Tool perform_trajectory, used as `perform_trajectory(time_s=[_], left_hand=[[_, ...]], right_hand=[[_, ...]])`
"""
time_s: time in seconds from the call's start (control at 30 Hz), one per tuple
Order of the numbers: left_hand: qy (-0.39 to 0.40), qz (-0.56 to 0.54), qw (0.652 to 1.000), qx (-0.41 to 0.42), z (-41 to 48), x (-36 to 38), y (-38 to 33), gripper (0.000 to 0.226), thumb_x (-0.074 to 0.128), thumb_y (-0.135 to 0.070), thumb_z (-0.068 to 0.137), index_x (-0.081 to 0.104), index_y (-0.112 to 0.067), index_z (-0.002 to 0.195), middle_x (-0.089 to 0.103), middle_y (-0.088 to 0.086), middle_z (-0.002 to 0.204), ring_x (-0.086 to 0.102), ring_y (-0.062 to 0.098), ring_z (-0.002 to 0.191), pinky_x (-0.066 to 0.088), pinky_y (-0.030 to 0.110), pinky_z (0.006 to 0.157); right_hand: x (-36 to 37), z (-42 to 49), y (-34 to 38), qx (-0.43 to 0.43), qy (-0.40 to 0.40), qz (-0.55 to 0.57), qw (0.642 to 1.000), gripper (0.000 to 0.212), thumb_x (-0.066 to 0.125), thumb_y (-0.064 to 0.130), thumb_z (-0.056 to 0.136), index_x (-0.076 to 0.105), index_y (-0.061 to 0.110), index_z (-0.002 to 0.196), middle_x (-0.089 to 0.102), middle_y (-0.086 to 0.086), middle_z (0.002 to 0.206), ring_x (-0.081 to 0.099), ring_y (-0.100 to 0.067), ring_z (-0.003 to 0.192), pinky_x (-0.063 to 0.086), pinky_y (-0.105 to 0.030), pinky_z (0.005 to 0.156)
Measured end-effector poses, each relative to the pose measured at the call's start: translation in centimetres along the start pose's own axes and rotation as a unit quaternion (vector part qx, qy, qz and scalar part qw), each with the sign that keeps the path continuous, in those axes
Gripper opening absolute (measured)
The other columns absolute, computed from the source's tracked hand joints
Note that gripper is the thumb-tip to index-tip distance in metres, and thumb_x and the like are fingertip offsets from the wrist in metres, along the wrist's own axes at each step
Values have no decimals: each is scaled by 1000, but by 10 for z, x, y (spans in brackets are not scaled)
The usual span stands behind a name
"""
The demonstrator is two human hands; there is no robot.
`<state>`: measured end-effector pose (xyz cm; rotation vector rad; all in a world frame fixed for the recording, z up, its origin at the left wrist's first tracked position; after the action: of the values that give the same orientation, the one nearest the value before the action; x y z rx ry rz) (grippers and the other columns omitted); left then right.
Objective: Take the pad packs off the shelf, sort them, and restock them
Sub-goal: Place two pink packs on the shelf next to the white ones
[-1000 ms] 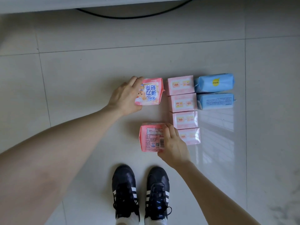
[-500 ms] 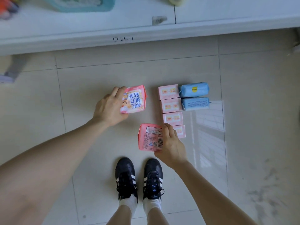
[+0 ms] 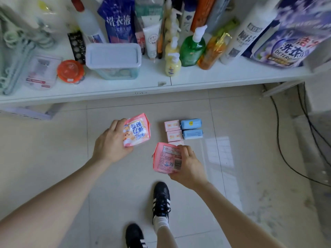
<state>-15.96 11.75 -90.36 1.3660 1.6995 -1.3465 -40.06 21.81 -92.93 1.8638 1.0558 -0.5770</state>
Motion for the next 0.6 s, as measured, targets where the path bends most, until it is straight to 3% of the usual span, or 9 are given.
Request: perform_trajectory(time_s=[0.17,0.37,0.6], left_hand=[[-10,-5,1000,18,-46,-66,-19,87,83,-39,61,43,-21,137,52,1,123,63,34,98,48,35,68],[-33,-15,998,44,-105,-164,-33,88,79,-44,58,42,-27,136,52,-7,123,60,24,107,52,35,73],[-78,-14,995,60,-167,-290,-53,89,77,-50,55,40,-33,134,52,-10,124,58,23,108,48,34,76]], right_hand=[[-51,-39,36,-7,-31,12,999,93,80,43,58,31,24,135,44,7,123,53,-20,102,45,-31,61],[-119,-94,93,-15,-63,36,997,88,78,47,53,38,28,129,43,13,116,55,-17,96,52,-35,66],[-222,-150,175,-80,-132,55,987,85,80,43,54,43,23,129,42,13,107,51,-10,93,51,-31,75]])
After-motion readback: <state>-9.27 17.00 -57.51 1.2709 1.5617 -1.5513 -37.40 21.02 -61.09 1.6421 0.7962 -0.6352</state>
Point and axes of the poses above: each hand's wrist, its own z-axis towards the middle knuckle, its own x-axis out of the palm, y = z × x, the point moved 6 cm from there along z, towards the middle knuckle
